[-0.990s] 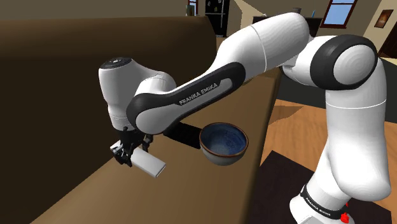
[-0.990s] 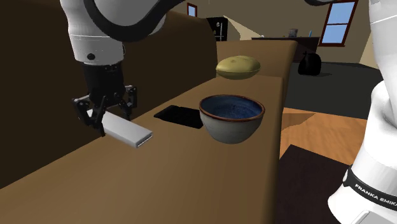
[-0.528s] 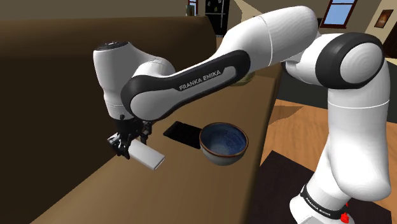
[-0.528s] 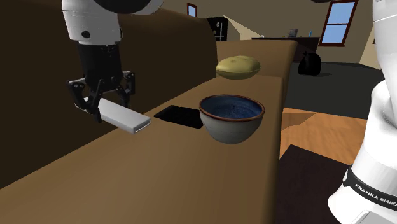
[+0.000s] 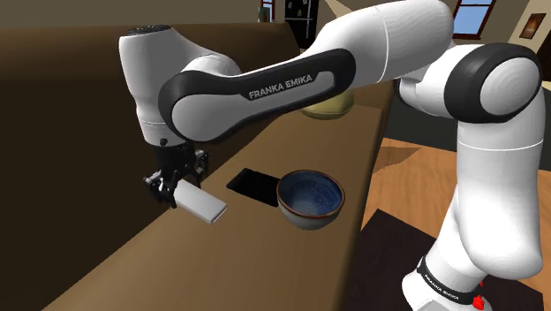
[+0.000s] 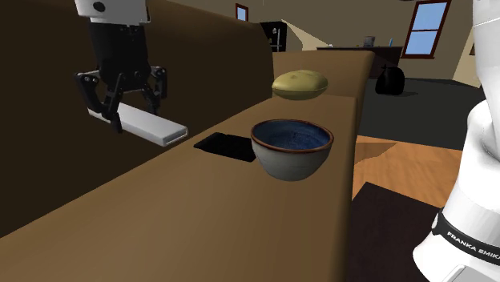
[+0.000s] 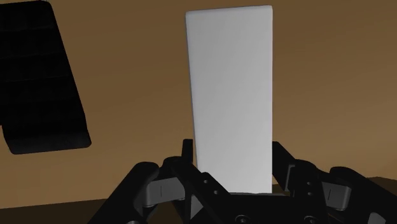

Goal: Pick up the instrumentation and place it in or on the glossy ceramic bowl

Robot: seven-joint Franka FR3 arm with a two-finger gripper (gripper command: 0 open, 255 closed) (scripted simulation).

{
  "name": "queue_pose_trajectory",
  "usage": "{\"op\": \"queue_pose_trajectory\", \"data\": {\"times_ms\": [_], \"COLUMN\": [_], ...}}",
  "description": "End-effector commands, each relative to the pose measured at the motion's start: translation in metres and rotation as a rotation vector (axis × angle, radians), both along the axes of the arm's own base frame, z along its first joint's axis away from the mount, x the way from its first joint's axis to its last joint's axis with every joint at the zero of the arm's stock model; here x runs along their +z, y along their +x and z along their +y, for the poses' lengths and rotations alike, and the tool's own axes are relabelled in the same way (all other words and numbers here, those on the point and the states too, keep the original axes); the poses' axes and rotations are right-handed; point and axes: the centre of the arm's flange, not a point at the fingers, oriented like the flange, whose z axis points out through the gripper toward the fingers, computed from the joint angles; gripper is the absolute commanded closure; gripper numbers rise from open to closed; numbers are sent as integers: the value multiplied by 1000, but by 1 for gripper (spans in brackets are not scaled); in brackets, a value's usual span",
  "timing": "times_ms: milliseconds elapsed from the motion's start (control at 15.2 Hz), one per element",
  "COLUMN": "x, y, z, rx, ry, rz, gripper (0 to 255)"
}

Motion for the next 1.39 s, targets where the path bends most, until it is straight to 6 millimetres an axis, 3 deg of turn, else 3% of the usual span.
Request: {"op": "queue_pose_trajectory", "data": {"times_ms": [0, 726, 1320], "x": [11, 68, 68], "y": [1, 1, -62], "z": [0, 0, -101], "rx": [0, 0, 0], "ry": [0, 0, 0], "rz": [0, 0, 0], "gripper": [255, 255, 255]}}
